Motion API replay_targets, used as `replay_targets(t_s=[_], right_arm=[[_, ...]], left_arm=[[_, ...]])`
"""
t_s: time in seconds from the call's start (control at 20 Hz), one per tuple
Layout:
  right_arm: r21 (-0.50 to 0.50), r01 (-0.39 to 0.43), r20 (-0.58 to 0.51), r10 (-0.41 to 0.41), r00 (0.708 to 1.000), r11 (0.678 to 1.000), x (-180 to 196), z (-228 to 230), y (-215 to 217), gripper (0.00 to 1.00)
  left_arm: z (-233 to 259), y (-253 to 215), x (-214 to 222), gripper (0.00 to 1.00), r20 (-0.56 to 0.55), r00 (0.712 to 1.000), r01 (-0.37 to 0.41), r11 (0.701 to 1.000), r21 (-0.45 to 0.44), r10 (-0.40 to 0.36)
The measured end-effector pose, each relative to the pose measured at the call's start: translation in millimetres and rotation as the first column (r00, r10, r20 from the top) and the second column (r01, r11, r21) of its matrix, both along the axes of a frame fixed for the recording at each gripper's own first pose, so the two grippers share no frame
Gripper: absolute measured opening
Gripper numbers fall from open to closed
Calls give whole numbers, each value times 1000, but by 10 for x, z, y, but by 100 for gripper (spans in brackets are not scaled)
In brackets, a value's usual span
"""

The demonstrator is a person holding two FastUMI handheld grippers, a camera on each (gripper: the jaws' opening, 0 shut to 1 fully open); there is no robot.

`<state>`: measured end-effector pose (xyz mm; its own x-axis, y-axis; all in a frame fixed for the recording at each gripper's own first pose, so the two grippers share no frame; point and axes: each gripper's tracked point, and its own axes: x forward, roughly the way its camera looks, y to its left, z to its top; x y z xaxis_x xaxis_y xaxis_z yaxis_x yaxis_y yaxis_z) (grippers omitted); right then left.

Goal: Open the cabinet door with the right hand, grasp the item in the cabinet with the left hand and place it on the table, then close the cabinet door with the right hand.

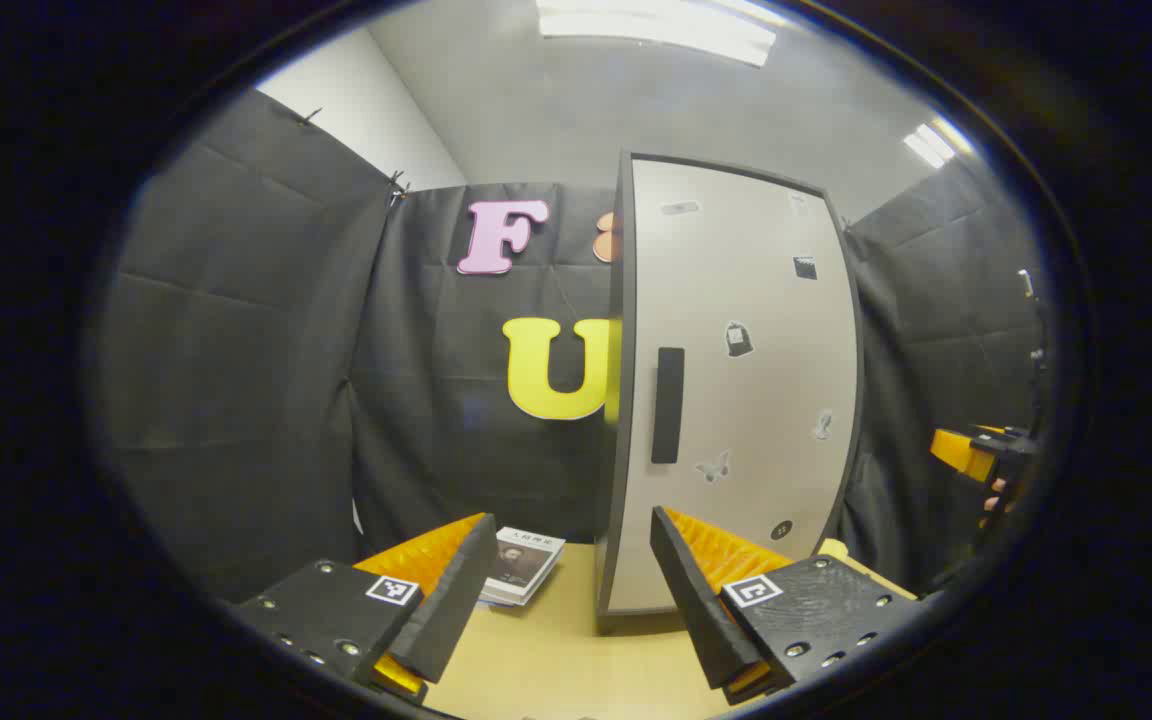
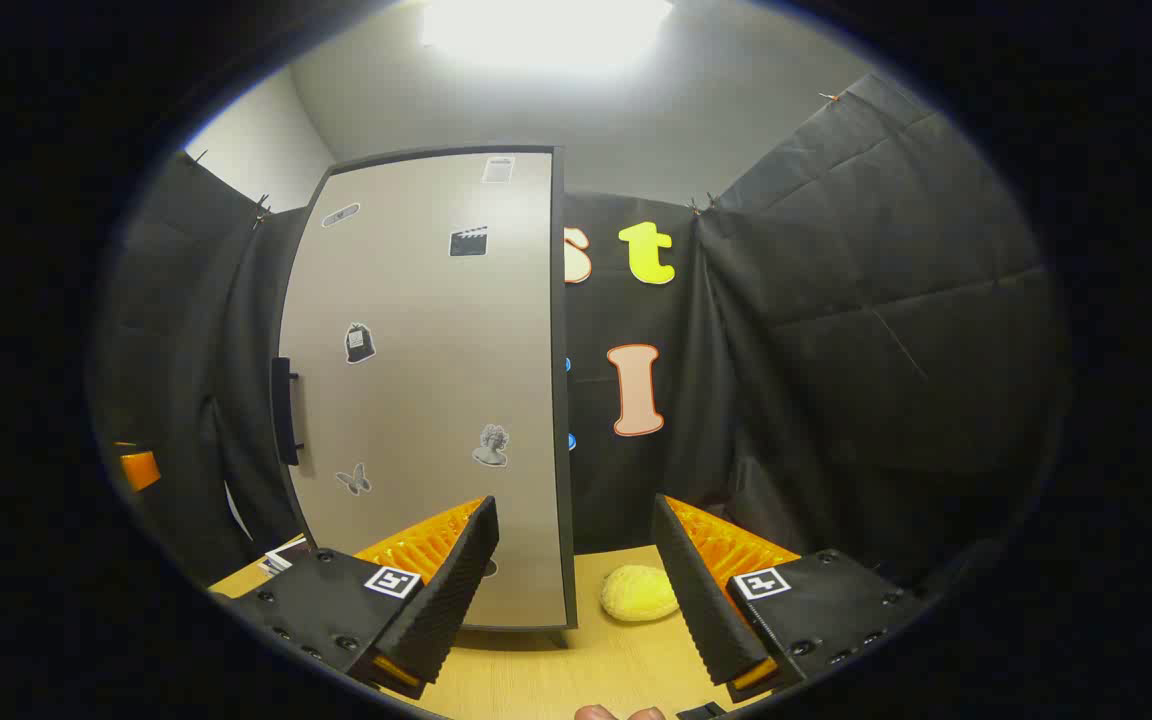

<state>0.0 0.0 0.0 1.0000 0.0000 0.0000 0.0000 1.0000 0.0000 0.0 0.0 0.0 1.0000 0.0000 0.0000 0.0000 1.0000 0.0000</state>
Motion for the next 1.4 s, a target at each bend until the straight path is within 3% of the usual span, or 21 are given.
replay_targets(t_s=[0.2, 0.35, 0.45, 0.65, 0.75, 0.8, 1.0, 1.25, 1.3, 1.4], right_arm=[[5, -7, -16, 7, 1000, 1000, -8, -56, 84, 98], [-27, -8, -19, 7, 1000, 1000, -7, -102, 132, 98], [-20, -18, -31, 18, 999, 1000, -7, -125, 209, 96], [9, -34, -41, 34, 999, 999, -2, -120, 309, 97], [11, -38, -40, 38, 998, 999, 14, -100, 351, 96], [12, -40, -39, 40, 998, 999, 24, -82, 375, 97], [42, -51, -47, 53, 997, 998, 78, -37, 498, 97], [59, -88, -56, 91, 994, 994, 216, 100, 750, 97], [69, -101, -52, 105, 993, 993, 256, 155, 832, 96], [85, -129, -45, 133, 990, 988, 309, 271, 1010, 98]], left_arm=[[-91, 56, -10, 95, -11, 1000, -3, 1000, -21, 3], [-185, 117, -16, 92, -28, 1000, -12, 1000, -25, 11], [-233, 162, -41, 95, -35, 999, -21, 999, -24, 20], [-282, 228, -78, 92, -39, 999, -34, 999, -24, 33], [-307, 258, -93, 97, -42, 998, -38, 999, -22, 37], [-322, 266, -101, 92, -44, 998, -41, 999, -18, 40], [-341, 345, -128, 92, -42, 998, -54, 998, -14, 53], [-370, 519, -106, 97, -45, 996, -83, 993, -87, 80], [-390, 559, -107, 92, -46, 995, -91, 992, -85, 87], [-431, 644, -117, 94, -48, 994, -106, 992, -70, 103]])
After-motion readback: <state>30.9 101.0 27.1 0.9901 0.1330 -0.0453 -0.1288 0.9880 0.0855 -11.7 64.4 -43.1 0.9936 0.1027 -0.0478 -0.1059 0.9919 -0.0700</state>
